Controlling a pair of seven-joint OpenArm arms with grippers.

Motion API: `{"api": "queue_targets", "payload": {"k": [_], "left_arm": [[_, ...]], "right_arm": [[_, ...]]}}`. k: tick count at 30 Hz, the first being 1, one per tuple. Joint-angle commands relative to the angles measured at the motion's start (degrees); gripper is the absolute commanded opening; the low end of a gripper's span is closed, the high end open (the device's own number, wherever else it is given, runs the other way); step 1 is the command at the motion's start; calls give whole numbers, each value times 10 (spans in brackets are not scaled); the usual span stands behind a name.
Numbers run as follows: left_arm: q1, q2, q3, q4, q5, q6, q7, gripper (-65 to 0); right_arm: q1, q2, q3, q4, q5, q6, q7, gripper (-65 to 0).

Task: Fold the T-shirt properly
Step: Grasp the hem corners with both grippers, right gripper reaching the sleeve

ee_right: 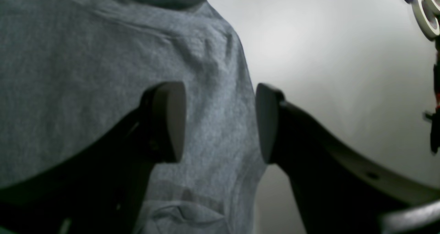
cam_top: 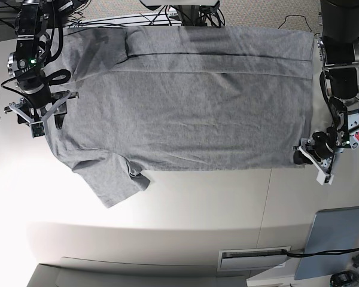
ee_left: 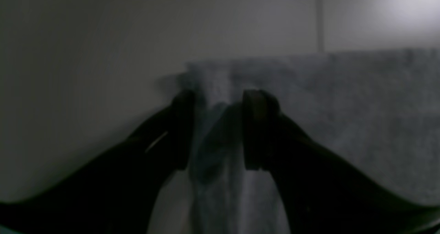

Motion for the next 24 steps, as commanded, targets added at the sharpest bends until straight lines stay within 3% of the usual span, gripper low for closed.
{"api": "queue_targets", "payload": {"k": [1,6,11,16,19,24], "left_arm": [[-12,0,0,6,-3,-4,7,-404],[-12,11,0,6,-2,1,10,-427],[-12,10,0,6,20,0,5,-650],[-12,11,0,6,36,0,-2,-650],[-12,11,0,6,36,0,-2,-650],[-12,11,0,6,36,0,-2,-650]], "right_arm": [[5,8,4,7,-1,-1,11,-330],[5,8,4,7,-2,-1,19,-330],[11,8,4,7,-15,-1,35,-330],[61,9,3,-32,-14,-1,35,-330],[120,9,-2,-97,-7,22,35,-330],[249,9,-62,-244,1,31,32,-330]]}}
